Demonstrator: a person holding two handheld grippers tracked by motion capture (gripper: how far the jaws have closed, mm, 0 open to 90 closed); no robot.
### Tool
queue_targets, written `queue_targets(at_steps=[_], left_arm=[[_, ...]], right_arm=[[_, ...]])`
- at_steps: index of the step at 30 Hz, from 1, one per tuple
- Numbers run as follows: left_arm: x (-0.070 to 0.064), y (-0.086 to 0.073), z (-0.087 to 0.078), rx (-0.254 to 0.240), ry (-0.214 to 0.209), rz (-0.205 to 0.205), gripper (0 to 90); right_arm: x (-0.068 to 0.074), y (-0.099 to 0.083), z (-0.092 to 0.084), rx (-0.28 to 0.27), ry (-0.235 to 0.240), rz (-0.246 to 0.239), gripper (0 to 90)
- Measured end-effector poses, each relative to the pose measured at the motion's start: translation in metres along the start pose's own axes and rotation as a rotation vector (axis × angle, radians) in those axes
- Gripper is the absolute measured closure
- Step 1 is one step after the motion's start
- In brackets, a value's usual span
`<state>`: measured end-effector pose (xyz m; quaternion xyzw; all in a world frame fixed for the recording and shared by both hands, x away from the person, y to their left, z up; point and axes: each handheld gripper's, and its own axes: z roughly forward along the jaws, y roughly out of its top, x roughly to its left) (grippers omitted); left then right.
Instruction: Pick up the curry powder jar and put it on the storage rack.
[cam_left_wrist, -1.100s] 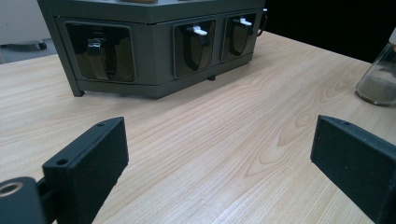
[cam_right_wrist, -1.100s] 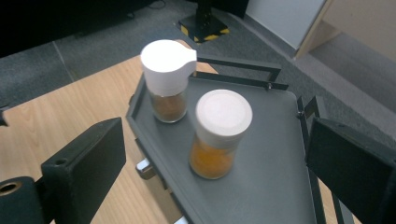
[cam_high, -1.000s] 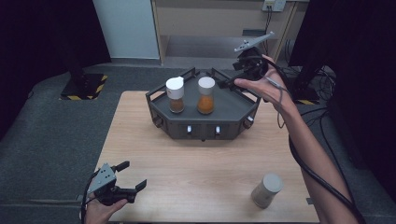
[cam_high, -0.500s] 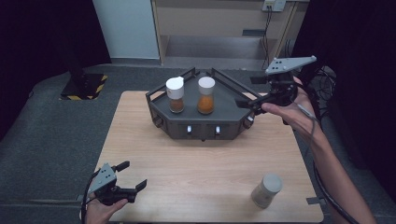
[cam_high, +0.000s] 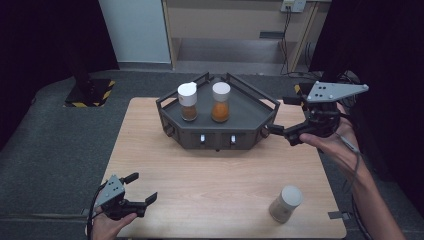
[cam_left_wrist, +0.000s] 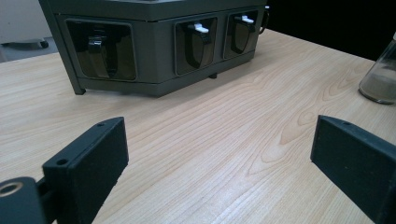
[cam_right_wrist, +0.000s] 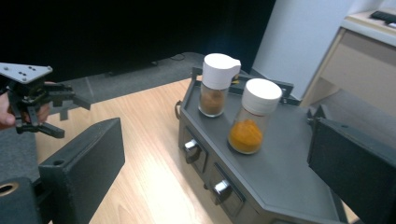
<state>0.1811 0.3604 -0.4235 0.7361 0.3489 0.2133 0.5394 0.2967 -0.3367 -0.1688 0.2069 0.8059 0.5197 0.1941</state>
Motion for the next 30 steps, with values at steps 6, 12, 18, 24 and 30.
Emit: queue_targets(at_steps=[6,12,18,24,30], left_arm=[[0.000,0.000,0.000,0.001,0.001,0.000,3.5],[0.000,-0.001,0.000,-0.006,-0.001,-0.002,3.4],[0.000,-0.001,0.000,-0.006,0.001,-0.002,3.4],[0.000,-0.001,-0.001,-0.007,0.004,-0.002,3.4],[0.000,-0.001,-0.001,-0.008,0.003,0.000,3.4]], right_arm=[[0.008,-0.014,-0.016,-0.026,-0.025,0.006,4.7],[0.024,-0.039,-0.034,-0.043,-0.081,0.014,4.8],[0.040,-0.057,-0.043,-0.014,-0.139,0.008,4.3],[0.052,-0.078,-0.054,-0.052,-0.166,0.027,4.3],[0.062,-0.095,-0.067,-0.080,-0.204,0.045,4.5]])
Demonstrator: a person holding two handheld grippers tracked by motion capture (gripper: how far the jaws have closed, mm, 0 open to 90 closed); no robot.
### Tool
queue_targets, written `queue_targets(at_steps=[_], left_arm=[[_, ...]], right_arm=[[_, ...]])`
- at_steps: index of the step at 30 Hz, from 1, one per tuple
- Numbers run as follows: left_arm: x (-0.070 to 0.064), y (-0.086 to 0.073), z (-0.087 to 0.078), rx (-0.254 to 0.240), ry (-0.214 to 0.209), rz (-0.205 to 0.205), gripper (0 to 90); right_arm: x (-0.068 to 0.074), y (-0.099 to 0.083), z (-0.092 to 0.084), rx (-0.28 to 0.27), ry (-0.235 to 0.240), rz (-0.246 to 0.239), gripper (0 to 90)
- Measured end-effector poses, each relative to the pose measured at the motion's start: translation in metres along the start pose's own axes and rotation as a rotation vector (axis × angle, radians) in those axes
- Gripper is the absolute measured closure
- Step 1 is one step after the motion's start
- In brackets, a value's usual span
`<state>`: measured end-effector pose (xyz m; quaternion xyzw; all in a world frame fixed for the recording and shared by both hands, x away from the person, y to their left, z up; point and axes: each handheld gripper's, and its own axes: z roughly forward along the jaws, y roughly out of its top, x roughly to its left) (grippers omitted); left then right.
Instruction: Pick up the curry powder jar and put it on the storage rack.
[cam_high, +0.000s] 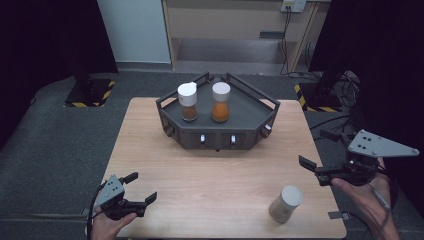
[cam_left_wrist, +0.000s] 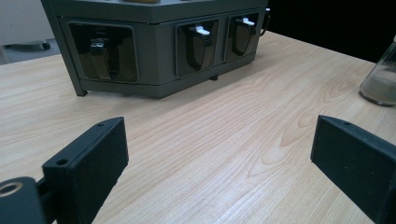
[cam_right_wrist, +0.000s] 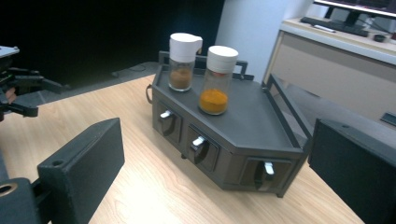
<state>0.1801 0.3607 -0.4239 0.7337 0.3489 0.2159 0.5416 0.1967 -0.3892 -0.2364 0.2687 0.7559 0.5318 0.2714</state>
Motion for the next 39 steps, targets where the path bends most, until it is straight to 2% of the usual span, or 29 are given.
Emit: queue_targets(at_steps=[8,12,13,14,15,16,18,19,28,34,39], left_arm=[[0.000,0.000,0.000,0.000,0.003,0.001,3.5],[-0.001,0.000,0.000,0.000,0.004,0.001,3.5],[-0.001,0.000,0.000,0.000,0.005,0.002,3.5],[0.000,0.000,0.000,0.000,0.004,0.001,3.5],[0.000,0.000,0.000,0.000,0.004,0.001,3.5],[-0.001,0.000,0.000,0.000,0.005,0.001,3.5],[-0.001,0.000,0.000,0.001,0.005,0.002,3.5],[-0.001,0.000,0.000,0.000,0.006,0.001,3.5],[-0.001,0.000,0.000,0.000,0.008,0.003,3.5],[-0.001,0.000,0.000,-0.002,0.007,0.004,3.6],[0.000,0.000,0.000,-0.002,0.007,0.004,3.6]], right_arm=[[0.004,-0.024,-0.011,0.004,-0.031,0.041,4.2],[0.007,-0.045,-0.018,0.004,-0.047,0.074,4.5],[0.007,-0.045,-0.018,0.004,-0.047,0.074,4.5],[0.009,-0.055,-0.022,0.004,-0.057,0.087,4.4],[0.009,-0.055,-0.022,0.004,-0.057,0.087,4.4],[0.013,-0.064,-0.024,0.008,-0.082,0.094,4.4],[0.014,-0.069,-0.025,0.010,-0.092,0.097,4.4],[0.017,-0.077,-0.026,0.018,-0.106,0.101,4.1],[0.028,-0.106,-0.029,0.014,-0.137,0.117,4.2],[0.032,-0.128,-0.025,0.026,-0.174,0.165,4.2],[0.033,-0.137,-0.025,0.033,-0.187,0.179,4.3]])
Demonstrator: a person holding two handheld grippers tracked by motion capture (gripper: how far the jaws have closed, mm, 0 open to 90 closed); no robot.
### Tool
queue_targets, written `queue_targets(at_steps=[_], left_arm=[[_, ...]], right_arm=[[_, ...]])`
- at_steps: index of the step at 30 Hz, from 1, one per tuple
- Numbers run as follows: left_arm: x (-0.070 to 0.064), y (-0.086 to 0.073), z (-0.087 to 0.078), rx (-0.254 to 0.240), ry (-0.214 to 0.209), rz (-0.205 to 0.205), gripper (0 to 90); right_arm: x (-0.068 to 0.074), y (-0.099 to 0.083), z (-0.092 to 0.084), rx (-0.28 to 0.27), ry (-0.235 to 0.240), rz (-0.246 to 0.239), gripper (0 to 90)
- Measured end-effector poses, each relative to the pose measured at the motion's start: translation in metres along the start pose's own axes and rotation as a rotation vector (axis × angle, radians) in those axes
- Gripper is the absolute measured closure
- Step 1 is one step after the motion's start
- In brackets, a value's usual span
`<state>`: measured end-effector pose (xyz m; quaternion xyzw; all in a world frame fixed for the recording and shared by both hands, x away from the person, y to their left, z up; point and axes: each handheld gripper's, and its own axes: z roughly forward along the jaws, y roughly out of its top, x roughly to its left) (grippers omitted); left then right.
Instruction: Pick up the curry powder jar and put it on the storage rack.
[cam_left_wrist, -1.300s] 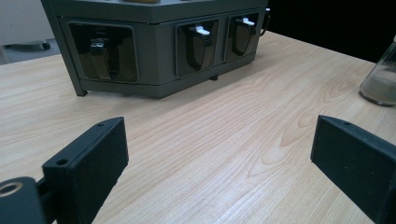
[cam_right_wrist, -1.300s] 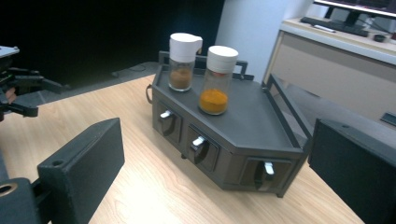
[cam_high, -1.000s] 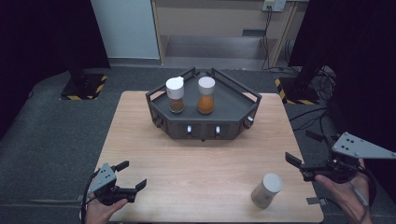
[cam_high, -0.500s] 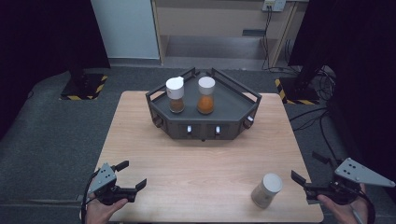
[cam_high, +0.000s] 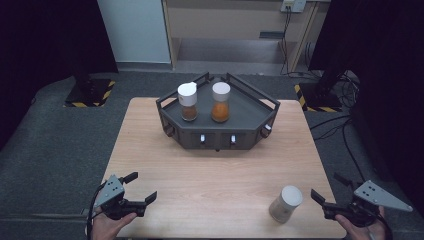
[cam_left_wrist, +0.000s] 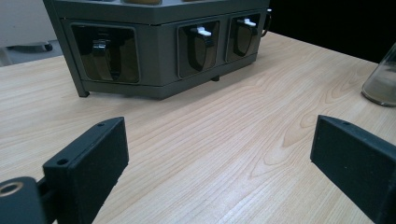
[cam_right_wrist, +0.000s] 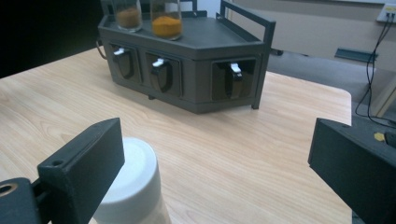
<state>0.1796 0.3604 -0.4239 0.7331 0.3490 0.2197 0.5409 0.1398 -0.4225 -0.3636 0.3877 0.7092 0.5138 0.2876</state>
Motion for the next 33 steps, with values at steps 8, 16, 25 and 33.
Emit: queue_targets(at_steps=[8,16,25,33], left_arm=[[0.000,0.000,0.000,-0.002,0.003,-0.004,3.6],[0.000,0.000,0.000,-0.002,0.001,0.001,3.6],[-0.001,0.000,0.000,-0.002,-0.001,0.007,3.7],[-0.001,0.001,0.000,0.001,-0.001,0.013,3.7]], right_arm=[[0.001,-0.013,-0.001,0.008,-0.011,0.025,4.0],[0.000,-0.023,-0.001,0.005,-0.014,0.034,4.0],[0.000,-0.030,-0.002,0.006,-0.027,0.038,4.2],[-0.001,-0.031,-0.005,0.002,-0.031,0.044,4.2]])
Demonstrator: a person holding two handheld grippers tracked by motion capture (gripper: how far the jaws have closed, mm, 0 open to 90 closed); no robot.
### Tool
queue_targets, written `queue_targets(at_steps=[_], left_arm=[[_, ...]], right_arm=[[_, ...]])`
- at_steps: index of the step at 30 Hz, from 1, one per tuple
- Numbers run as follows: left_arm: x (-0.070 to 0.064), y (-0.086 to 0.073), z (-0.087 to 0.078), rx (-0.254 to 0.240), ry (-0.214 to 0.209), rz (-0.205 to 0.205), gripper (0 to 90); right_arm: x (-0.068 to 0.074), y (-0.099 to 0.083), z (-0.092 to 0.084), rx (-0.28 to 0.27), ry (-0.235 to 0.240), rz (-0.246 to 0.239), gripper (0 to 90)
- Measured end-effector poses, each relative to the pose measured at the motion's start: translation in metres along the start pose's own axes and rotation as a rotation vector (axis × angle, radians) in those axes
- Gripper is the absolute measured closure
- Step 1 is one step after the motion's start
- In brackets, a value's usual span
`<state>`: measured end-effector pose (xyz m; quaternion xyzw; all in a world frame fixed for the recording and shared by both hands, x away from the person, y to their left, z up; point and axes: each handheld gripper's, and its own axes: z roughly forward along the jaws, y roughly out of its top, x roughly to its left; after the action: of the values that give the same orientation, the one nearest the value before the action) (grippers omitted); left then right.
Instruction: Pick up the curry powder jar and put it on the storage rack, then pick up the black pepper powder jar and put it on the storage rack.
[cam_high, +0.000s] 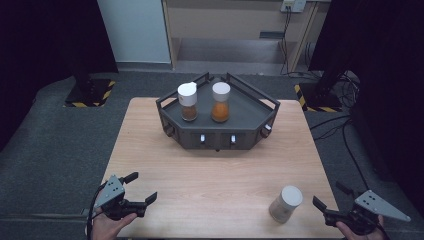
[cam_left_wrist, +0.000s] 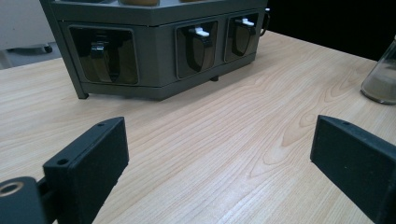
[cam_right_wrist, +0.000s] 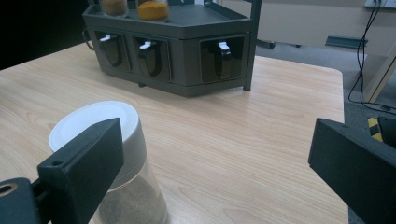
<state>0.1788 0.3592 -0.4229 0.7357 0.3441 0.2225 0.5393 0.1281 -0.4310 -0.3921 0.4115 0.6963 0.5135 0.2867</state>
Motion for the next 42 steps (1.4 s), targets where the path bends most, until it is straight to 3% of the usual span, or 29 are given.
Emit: queue_targets(at_steps=[26,35,42], left_arm=[[0.000,0.001,0.000,0.003,-0.003,0.003,3.6],[0.000,0.000,0.000,0.003,0.001,-0.002,3.6],[0.000,0.000,0.001,0.004,-0.001,-0.001,3.6]], right_arm=[[0.000,0.004,-0.005,-0.030,0.004,0.008,4.2],[-0.005,0.014,-0.013,-0.046,0.030,0.019,3.9],[-0.007,0.033,-0.017,-0.042,0.057,0.001,2.1]])
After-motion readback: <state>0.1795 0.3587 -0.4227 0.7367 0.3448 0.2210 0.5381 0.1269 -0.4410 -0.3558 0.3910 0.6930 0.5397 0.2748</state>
